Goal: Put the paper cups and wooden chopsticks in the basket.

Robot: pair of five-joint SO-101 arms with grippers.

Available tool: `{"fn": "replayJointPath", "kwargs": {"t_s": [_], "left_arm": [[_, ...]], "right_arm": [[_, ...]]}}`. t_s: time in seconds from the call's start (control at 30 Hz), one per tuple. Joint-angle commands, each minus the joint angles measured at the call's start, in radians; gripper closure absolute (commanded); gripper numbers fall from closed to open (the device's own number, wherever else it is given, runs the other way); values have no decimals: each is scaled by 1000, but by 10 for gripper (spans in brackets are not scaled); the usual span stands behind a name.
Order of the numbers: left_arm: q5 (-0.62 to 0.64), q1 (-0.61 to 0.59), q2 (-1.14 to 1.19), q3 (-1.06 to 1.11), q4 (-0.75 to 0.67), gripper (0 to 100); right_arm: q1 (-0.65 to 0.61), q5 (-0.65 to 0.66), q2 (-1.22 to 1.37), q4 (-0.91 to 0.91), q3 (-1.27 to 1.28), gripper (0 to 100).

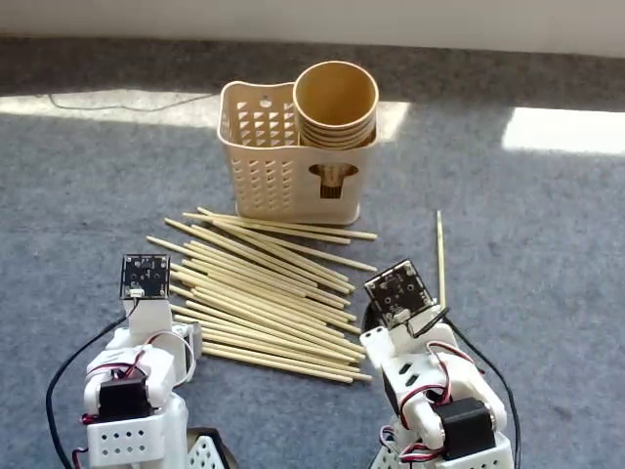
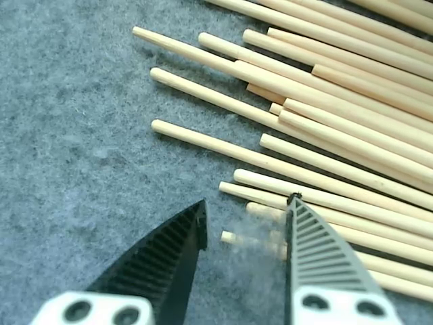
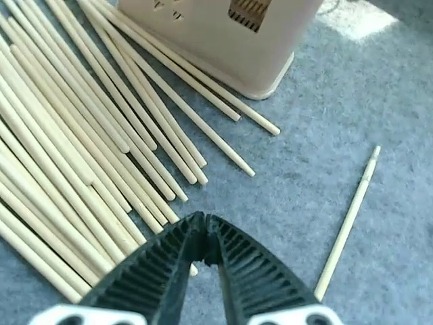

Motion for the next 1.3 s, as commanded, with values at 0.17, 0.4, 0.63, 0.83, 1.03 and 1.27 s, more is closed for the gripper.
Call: {"fn": "replayJointPath", "kwargs": {"t_s": [0.17, 0.4, 0.63, 0.83, 1.03, 1.27], "left_arm": [[9, 16, -12, 19, 5, 807], [9, 16, -12, 19, 5, 807], [9, 16, -12, 19, 5, 807], [9, 16, -12, 19, 5, 807], [9, 16, -12, 19, 5, 807], [9, 16, -12, 19, 5, 807]], "right_arm": [[130, -64, -5, -5, 96, 980], [186, -66, -5, -5, 189, 980], [186, -68, -5, -5, 242, 980], [186, -64, -5, -5, 243, 980], [188, -64, -5, -5, 245, 980], [188, -63, -5, -5, 259, 980]]}}
